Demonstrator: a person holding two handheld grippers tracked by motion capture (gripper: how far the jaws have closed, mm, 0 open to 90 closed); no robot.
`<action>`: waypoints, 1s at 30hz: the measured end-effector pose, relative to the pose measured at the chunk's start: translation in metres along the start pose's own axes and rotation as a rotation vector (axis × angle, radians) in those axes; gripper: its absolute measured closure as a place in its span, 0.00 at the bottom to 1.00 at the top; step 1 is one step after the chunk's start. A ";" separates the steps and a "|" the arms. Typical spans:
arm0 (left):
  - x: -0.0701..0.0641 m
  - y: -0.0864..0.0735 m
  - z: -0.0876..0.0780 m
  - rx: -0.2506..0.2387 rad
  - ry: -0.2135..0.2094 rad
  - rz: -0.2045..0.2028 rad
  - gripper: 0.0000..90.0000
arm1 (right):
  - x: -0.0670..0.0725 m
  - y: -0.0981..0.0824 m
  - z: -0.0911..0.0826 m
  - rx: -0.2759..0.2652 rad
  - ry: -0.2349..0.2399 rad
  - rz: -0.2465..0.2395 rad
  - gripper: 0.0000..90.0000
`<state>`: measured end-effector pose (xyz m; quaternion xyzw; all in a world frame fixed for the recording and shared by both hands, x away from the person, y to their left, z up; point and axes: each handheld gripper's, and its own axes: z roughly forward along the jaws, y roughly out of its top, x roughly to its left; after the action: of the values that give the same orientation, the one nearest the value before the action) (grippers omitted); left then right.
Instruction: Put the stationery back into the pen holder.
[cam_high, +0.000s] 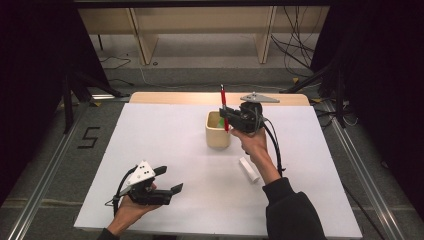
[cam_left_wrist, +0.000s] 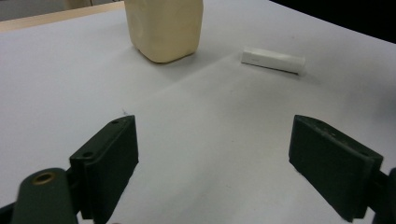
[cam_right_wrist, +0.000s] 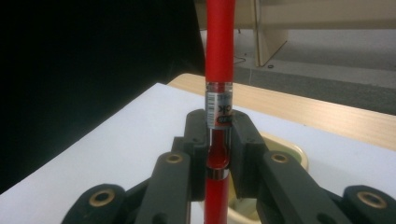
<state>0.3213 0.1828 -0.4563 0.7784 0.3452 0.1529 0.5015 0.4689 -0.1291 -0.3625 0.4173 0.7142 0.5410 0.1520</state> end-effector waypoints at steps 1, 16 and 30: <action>0.000 0.000 0.000 0.001 -0.001 -0.002 0.17 | -0.001 0.001 0.003 0.000 -0.007 0.001 0.88; 0.003 0.000 -0.002 -0.025 0.011 -0.016 0.17 | -0.006 0.011 0.030 0.015 -0.076 0.005 0.88; 0.006 -0.002 -0.001 -0.014 0.007 -0.023 0.17 | -0.005 0.004 0.051 0.063 -0.117 -0.027 0.88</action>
<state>0.3244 0.1880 -0.4580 0.7703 0.3548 0.1524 0.5074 0.5081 -0.0998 -0.3789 0.4431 0.7265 0.4906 0.1876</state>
